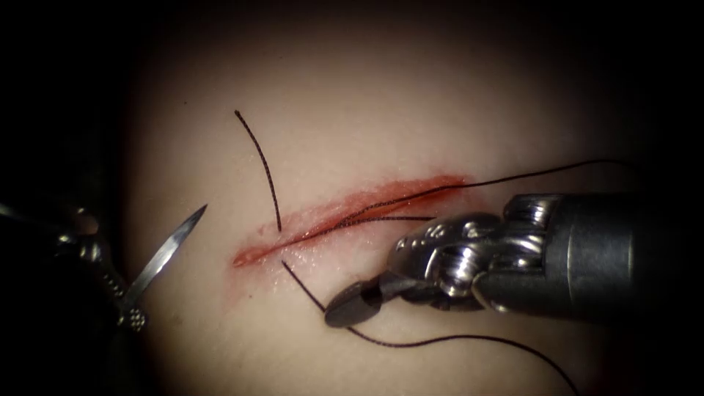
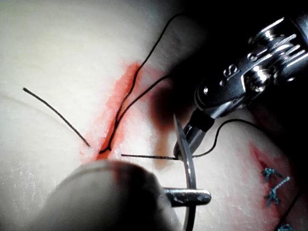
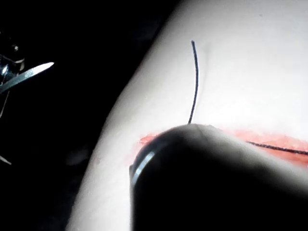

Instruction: Wound Closure

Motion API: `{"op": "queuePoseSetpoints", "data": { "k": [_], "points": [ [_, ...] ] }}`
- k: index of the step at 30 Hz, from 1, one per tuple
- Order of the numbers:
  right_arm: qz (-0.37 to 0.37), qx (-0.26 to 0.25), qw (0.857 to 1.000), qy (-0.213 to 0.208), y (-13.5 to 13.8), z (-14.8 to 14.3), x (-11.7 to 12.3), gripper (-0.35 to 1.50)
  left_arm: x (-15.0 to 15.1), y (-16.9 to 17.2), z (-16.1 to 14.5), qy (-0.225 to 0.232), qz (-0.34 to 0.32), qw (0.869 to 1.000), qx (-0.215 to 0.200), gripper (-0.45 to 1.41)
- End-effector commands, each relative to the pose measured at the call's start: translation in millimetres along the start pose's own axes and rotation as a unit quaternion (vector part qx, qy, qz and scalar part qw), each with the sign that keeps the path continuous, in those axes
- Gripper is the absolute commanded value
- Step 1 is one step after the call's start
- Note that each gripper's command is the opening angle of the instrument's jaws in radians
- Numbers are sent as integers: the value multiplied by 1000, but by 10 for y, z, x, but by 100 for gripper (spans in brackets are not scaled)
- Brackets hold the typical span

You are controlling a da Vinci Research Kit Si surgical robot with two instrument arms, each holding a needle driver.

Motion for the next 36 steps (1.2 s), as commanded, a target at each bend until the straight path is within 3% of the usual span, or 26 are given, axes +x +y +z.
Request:
{"op": "queuePoseSetpoints", "data": {
  "k": [1,3,7,10,13,14,15,16,21,26,31,36],
  "points": [
    [1,-7,1000,-7,4,11,5,37,0,-7,3,-1,1,1000,0,-45],
    [1,-13,1000,-13,7,13,3,41,0,-7,4,-3,0,1000,0,-45],
    [-15,-18,1000,-16,10,16,0,83,-1,-7,6,-8,-1,1000,1,-45],
    [-19,-19,1000,-16,11,17,-1,94,-1,-7,7,-9,-2,1000,3,-45],
    [-21,-23,999,-21,11,21,-4,66,-1,-7,7,-9,-3,1000,6,-45],
    [-21,-24,999,-21,11,22,-5,39,-1,-7,7,-8,-4,1000,6,-45],
    [-24,-24,999,-21,12,22,-5,-5,-1,-7,7,-9,-4,1000,6,-45],
    [-24,-24,999,-21,12,23,-5,-35,-1,-7,7,-9,-4,1000,6,-45],
    [-13,-28,999,-15,15,18,-1,-35,-2,-7,7,-11,-4,1000,8,-45],
    [18,-25,999,-28,25,-12,-16,-35,-1,-7,7,-9,-5,1000,12,-45],
    [21,-56,996,-62,56,-62,-58,-35,1,-8,6,-2,-2,1000,20,-45],
    [62,-76,990,-99,92,-131,-116,-35,4,-7,5,6,6,1000,23,-45]
  ]
}}
